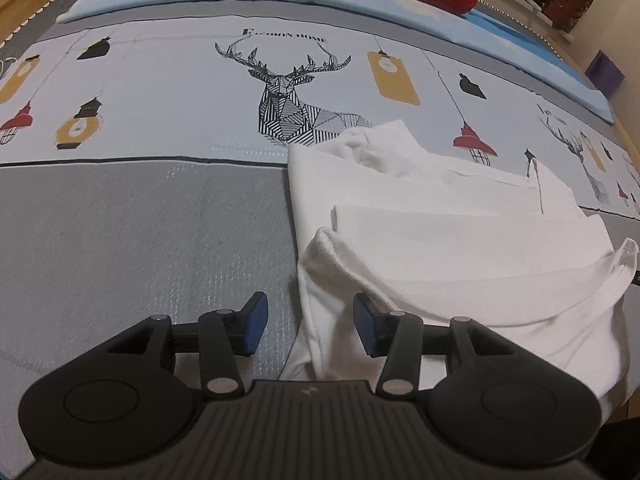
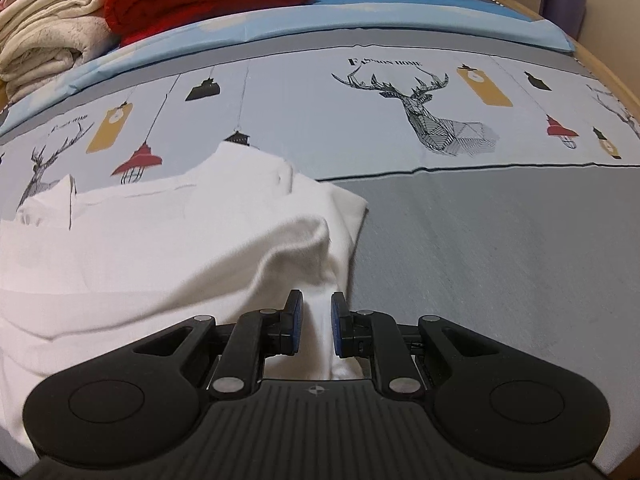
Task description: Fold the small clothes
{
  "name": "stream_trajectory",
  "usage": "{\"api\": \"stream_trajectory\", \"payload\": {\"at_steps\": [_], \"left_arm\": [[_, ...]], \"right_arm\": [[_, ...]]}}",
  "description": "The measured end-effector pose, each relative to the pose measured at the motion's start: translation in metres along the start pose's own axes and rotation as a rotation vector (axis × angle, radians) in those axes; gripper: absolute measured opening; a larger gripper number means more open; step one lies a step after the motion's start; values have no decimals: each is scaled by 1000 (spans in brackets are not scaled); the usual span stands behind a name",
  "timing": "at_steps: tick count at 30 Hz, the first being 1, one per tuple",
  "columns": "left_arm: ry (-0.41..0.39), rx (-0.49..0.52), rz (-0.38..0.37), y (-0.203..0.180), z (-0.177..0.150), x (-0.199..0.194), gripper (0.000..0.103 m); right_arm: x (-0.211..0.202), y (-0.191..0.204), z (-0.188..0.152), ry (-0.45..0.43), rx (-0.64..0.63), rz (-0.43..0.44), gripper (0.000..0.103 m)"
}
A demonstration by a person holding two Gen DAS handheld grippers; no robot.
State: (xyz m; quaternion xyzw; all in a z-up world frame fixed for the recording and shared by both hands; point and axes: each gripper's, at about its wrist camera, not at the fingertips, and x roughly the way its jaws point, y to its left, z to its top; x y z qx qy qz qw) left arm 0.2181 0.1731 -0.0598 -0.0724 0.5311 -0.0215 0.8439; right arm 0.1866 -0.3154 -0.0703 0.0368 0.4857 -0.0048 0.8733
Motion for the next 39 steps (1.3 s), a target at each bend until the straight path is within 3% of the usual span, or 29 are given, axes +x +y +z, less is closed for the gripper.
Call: {"api": "stream_trajectory", "payload": {"at_steps": [13, 16, 17, 20, 23, 26, 29, 32, 34, 36, 39], "left_arm": [[-9, -4, 0, -5, 14, 12, 51], [-11, -13, 8, -3, 16, 15, 35], [-13, -21, 10, -2, 17, 15, 24], [-26, -38, 5, 0, 21, 15, 8], [-51, -48, -3, 2, 25, 12, 2], [-122, -100, 8, 9, 32, 3, 0], [-176, -136, 38, 16, 41, -3, 0], [-117, -203, -26, 26, 46, 5, 1], [-47, -199, -100, 26, 47, 13, 10], [-3, -144, -110, 19, 44, 19, 35], [24, -114, -84, 13, 42, 27, 36]], "right_arm": [[17, 5, 13, -2, 15, 7, 19], [17, 4, 14, -11, 23, 11, 18], [16, 3, 14, -18, 27, 14, 16], [18, 1, 17, -24, 46, 32, 0], [15, -2, 20, -64, 77, 40, 0], [-1, -13, 29, -181, 172, 31, 0], [-6, -24, 35, -226, 260, 18, 0], [9, -33, 37, -122, 325, 73, 4], [21, -33, 34, -29, 329, 119, 11], [27, -28, 34, 5, 274, 101, 29], [28, -24, 32, 17, 241, 88, 31]]}}
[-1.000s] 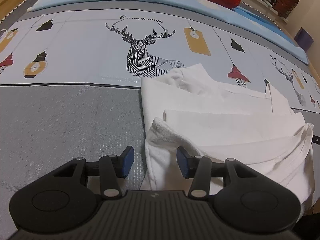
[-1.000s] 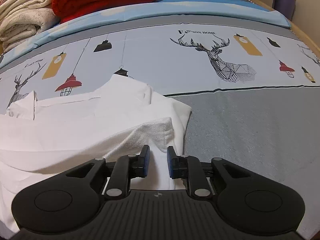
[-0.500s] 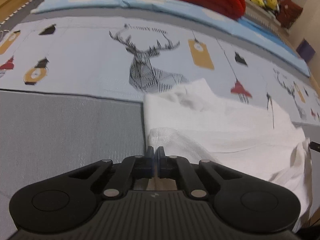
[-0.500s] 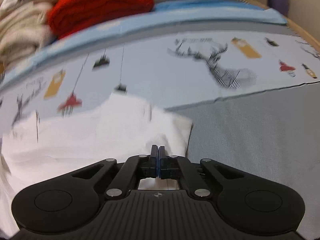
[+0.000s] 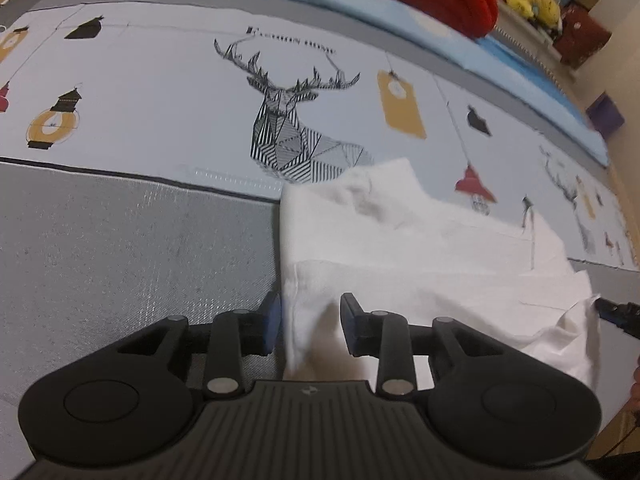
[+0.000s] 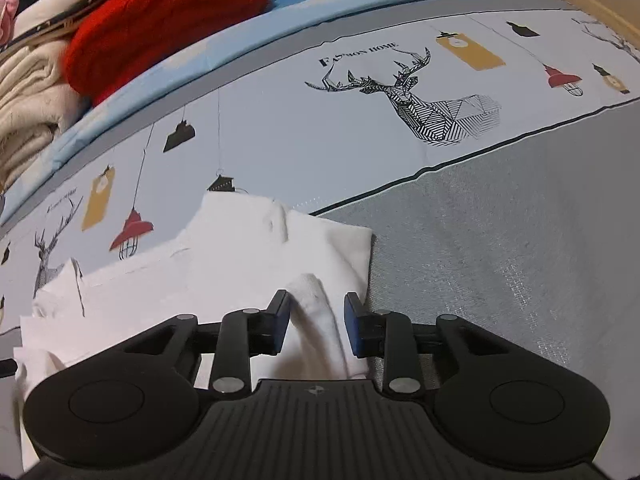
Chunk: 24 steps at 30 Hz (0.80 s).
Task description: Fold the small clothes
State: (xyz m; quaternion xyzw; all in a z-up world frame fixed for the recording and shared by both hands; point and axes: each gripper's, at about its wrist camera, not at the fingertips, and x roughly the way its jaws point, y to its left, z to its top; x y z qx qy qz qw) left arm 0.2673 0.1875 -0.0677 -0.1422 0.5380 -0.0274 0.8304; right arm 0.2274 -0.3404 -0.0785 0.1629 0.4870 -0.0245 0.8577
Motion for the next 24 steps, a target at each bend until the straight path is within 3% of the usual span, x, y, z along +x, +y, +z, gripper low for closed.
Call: {"api": "stream_trajectory", "payload": {"at_steps": [3, 7, 8, 9, 10, 12, 19, 24], "left_arm": [[5, -16, -6, 1, -1, 4, 36], [8, 12, 16, -2, -1, 8, 35], [8, 23, 28, -4, -1, 8, 26], [3, 34, 39, -5, -1, 8, 12], [-7, 49, 50, -6, -1, 6, 11], [-43, 65, 58, -9, 1, -1, 6], [-295, 28, 103, -12, 15, -33, 5], [-354, 33, 116, -22, 24, -29, 5]], "right_arm": [[1, 4, -1, 9, -13, 14, 31], [2, 18, -6, 10, -121, -4, 31], [3, 22, -7, 10, -149, -10, 31], [3, 26, -9, 4, -186, -26, 21], [2, 29, -9, -12, -209, -46, 7], [-4, 29, -6, -70, -203, -59, 6], [-38, 14, 14, -339, -50, -47, 5], [-34, 19, 23, -390, -35, -64, 5]]}}
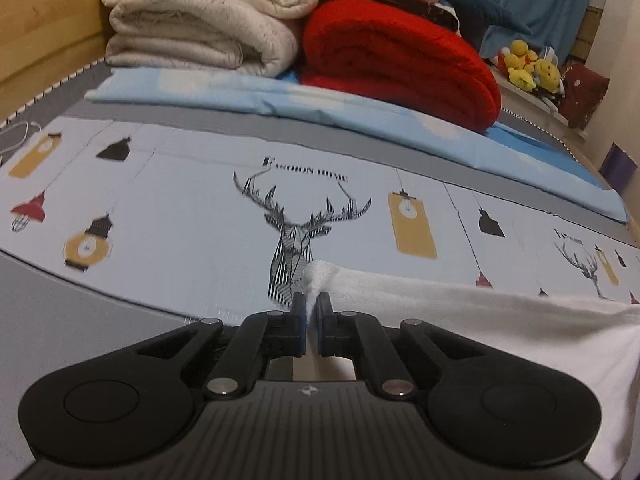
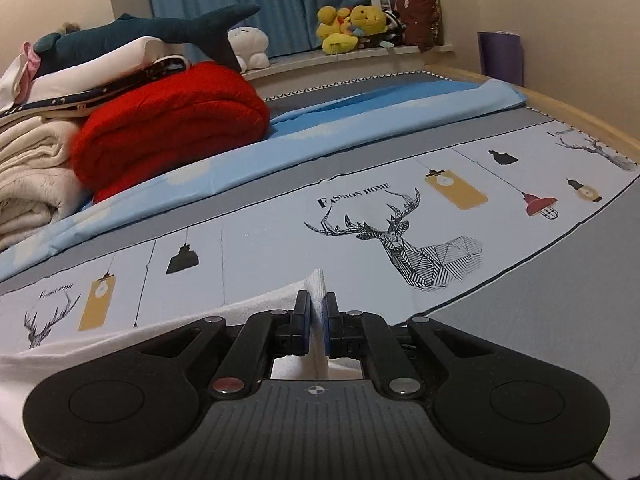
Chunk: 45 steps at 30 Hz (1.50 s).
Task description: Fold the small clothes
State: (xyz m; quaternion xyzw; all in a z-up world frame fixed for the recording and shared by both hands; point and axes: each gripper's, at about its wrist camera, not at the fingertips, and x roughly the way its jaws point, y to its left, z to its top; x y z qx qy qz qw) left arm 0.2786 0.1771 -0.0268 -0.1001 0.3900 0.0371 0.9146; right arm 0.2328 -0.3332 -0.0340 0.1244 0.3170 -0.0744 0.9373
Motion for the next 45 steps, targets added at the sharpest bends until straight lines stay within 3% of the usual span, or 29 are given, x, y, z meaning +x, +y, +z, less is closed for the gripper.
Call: {"api": "stream_trajectory", "payload": {"at_steps": [7, 11, 13, 14, 16, 25, 30, 35, 37, 38, 41, 43, 45], "left_arm": [[-23, -11, 35, -4, 4, 20, 5], [94, -42, -14, 2, -1, 36, 7], [125, -28, -23, 4, -4, 35, 13], [142, -16, -34, 5, -6, 33, 22], [182, 0, -56, 8, -13, 29, 26], [400, 172, -115, -7, -69, 6, 30], [447, 241, -106, -2, -93, -7, 29], [501, 370, -49, 0, -108, -20, 26], [443, 475, 11, -12, -104, -41, 25], [398, 497, 0, -19, -99, -53, 26], [359, 443, -117, -27, -96, -67, 29], [331, 421, -158, -27, -103, -63, 31], [406, 423, -156, -26, -117, -46, 31]], "right_arm": [[24, 10, 7, -9, 28, -37, 7], [44, 11, 2, 72, 30, -99, 15], [48, 8, -2, 124, 21, -93, 23], [47, 6, -3, 145, 26, -80, 27], [43, 1, -7, 187, 32, -50, 28], [12, -5, -53, 456, -64, 38, 28], [-11, 3, -72, 477, -154, -4, 28], [-33, 6, -72, 513, -182, -16, 28], [-42, 4, -68, 513, -173, 21, 28], [-45, 3, -68, 515, -167, 36, 31], [-41, -1, -77, 552, -131, 30, 34], [-36, 1, -84, 575, -133, 33, 34], [-33, 3, -89, 587, -162, 26, 34]]}}
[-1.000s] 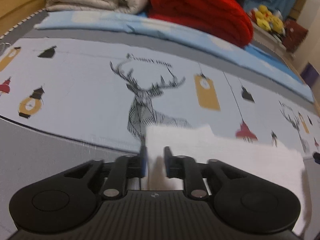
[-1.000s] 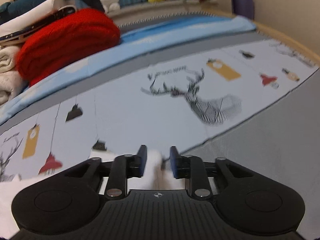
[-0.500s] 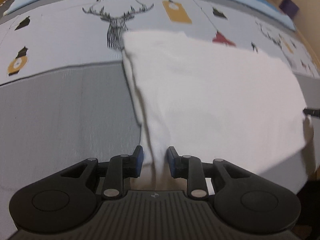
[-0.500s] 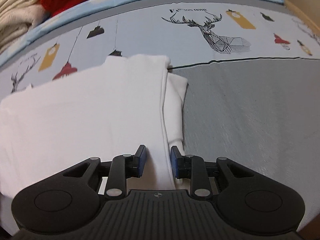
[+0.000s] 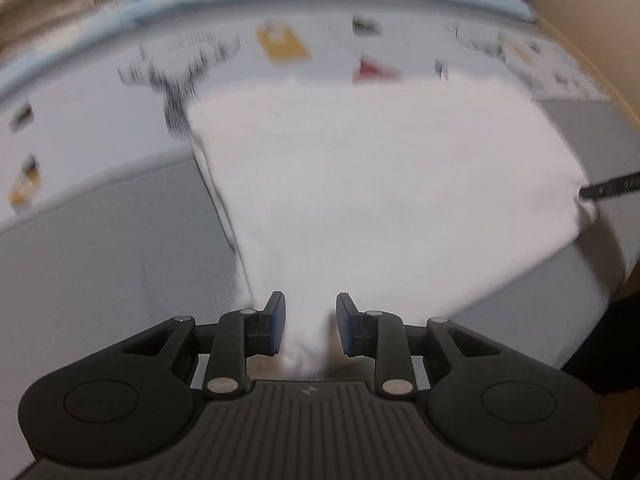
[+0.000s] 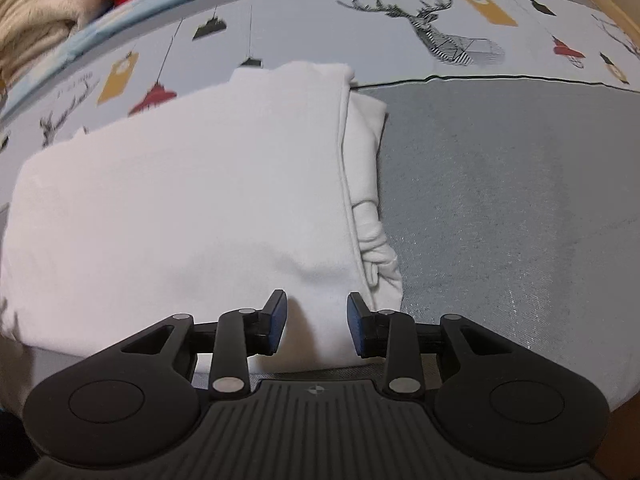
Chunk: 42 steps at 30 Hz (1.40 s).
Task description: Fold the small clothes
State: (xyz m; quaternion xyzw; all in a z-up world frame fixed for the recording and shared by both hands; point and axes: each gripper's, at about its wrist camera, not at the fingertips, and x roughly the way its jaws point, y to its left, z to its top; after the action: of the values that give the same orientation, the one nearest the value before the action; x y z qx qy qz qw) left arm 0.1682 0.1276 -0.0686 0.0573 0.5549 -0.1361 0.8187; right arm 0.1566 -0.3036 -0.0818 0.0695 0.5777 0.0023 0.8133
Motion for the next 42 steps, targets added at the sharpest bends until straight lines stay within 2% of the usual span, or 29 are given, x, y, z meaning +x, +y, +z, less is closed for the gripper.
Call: {"api": "stream_trajectory", "payload": {"at_steps": [1, 3, 5, 7, 8, 11, 12, 14, 16, 17, 18, 20, 26, 30, 34, 38, 40, 42], "left_arm": [[40, 21, 27, -2, 1, 8, 30], [31, 60, 63, -1, 5, 13, 30], [48, 6, 52, 9, 10, 17, 30], [28, -48, 67, 18, 16, 14, 31], [1, -84, 60, 24, 19, 9, 34], [-60, -205, 43, 41, 29, 2, 58], [-68, -233, 43, 45, 31, 2, 61], [-70, -287, 44, 52, 35, 2, 62], [-70, -331, 37, 58, 35, 4, 64], [-71, -350, 29, 60, 36, 4, 68], [-73, -366, 24, 58, 41, 8, 74], [-73, -390, 19, 60, 44, 11, 76], [-21, -428, 22, 67, 52, 33, 77], [6, -447, 19, 70, 54, 47, 81], [29, -464, 6, 74, 54, 58, 81], [19, -452, -12, 73, 56, 62, 81], [8, -431, -26, 71, 56, 61, 71], [-1, -420, -84, 69, 57, 62, 37]], "right_arm": [[4, 1, -1, 19, -16, -7, 34], [13, 2, -6, 72, -64, -32, 31], [18, 1, -7, 93, -88, -54, 25], [16, -2, -6, 81, -78, -41, 24], [13, -5, -4, 67, -65, -34, 24], [-7, -13, 1, -36, -21, -34, 26], [-16, -17, 4, -95, 9, -36, 28], [-32, -24, 6, -195, 70, -63, 33], [-42, -31, 8, -257, 108, -92, 35], [-44, -35, 10, -274, 124, -100, 35], [-46, -39, 11, -281, 141, -104, 35], [-46, -43, 11, -279, 160, -102, 35], [-43, -35, 10, -283, 142, -85, 35], [-41, -31, 12, -282, 121, -85, 35], [-40, -30, 13, -280, 107, -93, 35], [-39, -29, 14, -277, 109, -105, 35], [-38, -27, 14, -278, 109, -111, 35], [-37, -25, 14, -278, 106, -116, 35]]}}
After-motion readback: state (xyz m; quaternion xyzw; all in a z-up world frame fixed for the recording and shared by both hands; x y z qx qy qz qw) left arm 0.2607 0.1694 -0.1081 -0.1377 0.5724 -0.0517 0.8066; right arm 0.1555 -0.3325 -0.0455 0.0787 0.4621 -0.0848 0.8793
